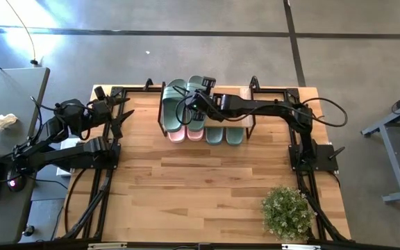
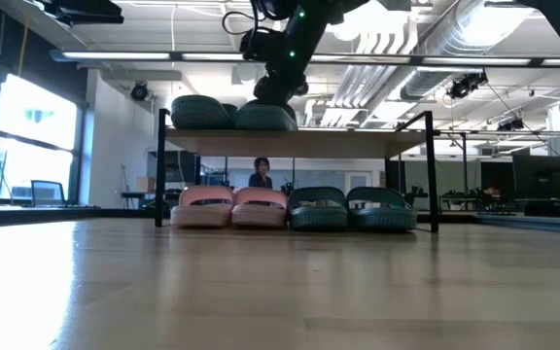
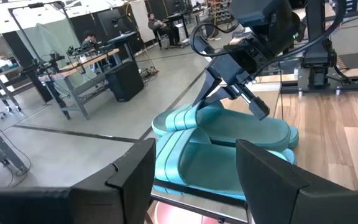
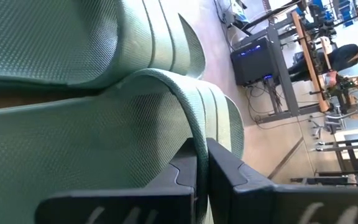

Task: Pick and place slides into the shelf
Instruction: Adjust the green slides on and under the shelf

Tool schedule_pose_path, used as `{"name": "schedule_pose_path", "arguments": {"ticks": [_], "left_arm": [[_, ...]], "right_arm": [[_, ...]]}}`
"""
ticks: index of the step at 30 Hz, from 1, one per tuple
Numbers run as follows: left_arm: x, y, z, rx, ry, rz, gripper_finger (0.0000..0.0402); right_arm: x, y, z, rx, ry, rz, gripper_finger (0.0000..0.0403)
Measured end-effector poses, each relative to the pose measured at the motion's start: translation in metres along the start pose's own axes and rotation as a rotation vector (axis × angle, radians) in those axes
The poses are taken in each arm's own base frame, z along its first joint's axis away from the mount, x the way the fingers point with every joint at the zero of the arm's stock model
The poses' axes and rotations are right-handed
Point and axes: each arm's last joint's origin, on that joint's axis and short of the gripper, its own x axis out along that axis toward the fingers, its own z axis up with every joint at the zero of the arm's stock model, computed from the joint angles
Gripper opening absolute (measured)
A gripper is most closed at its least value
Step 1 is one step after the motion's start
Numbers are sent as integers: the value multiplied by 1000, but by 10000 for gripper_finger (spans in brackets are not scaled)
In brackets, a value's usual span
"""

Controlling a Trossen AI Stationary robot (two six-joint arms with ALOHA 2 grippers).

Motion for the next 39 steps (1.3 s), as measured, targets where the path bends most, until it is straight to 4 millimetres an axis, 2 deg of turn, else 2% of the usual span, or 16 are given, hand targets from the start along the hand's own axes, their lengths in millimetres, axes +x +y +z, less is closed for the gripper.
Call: {"name": "schedule_pose_path", "arguments": {"ticks": [14,19,30,39], "left_arm": [[0,0,0,0,2,-1,205],[0,0,0,0,2,0,205],[0,0,0,0,1,0,205],[0,0,0,0,1,0,205]], "right_arm": [[1,0,-1,0,-6,29,0],[4,-1,-2,6,-29,93,2],[4,1,-2,56,-29,135,89],[4,1,-3,79,-24,126,121]]}}
